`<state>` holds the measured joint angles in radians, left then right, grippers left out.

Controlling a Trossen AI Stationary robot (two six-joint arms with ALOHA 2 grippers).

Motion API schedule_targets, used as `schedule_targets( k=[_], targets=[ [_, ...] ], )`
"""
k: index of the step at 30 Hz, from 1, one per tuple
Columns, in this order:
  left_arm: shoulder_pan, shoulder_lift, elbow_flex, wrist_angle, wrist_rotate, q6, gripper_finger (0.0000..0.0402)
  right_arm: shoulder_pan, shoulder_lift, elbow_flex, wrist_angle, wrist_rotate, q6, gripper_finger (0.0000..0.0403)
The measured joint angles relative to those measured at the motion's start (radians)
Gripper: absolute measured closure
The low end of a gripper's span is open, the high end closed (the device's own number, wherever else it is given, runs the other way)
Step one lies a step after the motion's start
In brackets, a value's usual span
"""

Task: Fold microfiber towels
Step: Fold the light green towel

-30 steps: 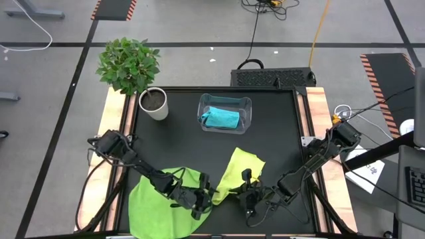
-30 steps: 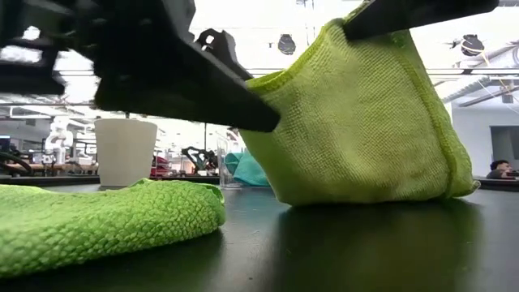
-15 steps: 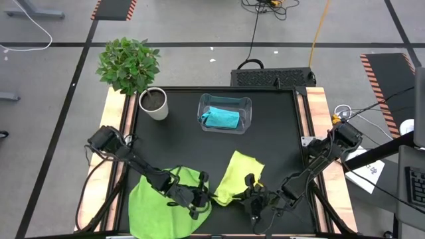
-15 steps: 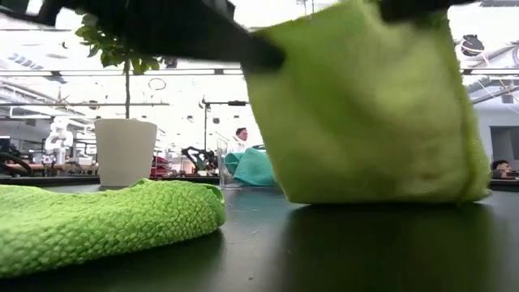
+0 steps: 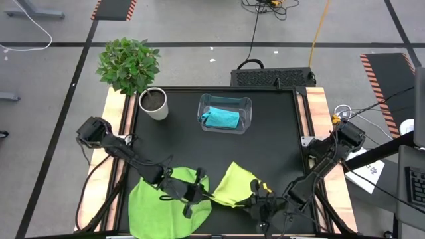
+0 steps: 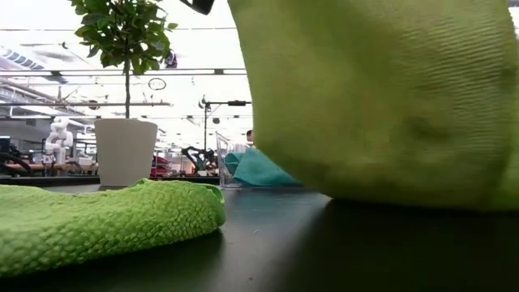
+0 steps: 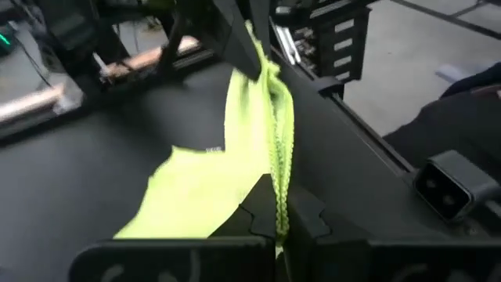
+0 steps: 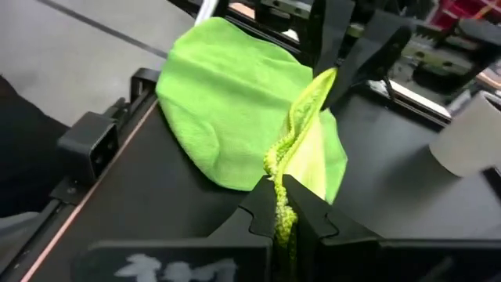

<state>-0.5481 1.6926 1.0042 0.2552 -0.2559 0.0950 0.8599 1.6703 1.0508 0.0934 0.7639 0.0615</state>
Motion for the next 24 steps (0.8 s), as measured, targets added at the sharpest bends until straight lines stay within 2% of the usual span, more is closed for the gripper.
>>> schedule_targets(
  k=[8,12,16,22,24],
  targets=[
    [0.121,0.022,0.000,-0.039,0.105,-0.053,0.0394,-0.008,0.000,-0.001,-0.043,0.028,0.164,0.0401],
    [0.183,0.022,0.000,-0.055,0.163,-0.056,0.0398,-0.016,0.000,-0.001,-0.102,0.079,0.284,0.0401],
    [0.230,0.022,0.000,-0.071,0.213,-0.038,0.0394,-0.035,0.000,-0.001,-0.195,0.078,0.412,0.0401],
    [0.299,0.023,0.000,-0.104,0.226,0.007,0.0394,-0.065,0.000,-0.002,-0.369,0.096,0.609,0.0401],
    [0.321,0.023,0.000,-0.104,0.263,0.026,0.0393,-0.065,0.000,-0.002,-0.419,0.112,0.679,0.0401]
  ],
)
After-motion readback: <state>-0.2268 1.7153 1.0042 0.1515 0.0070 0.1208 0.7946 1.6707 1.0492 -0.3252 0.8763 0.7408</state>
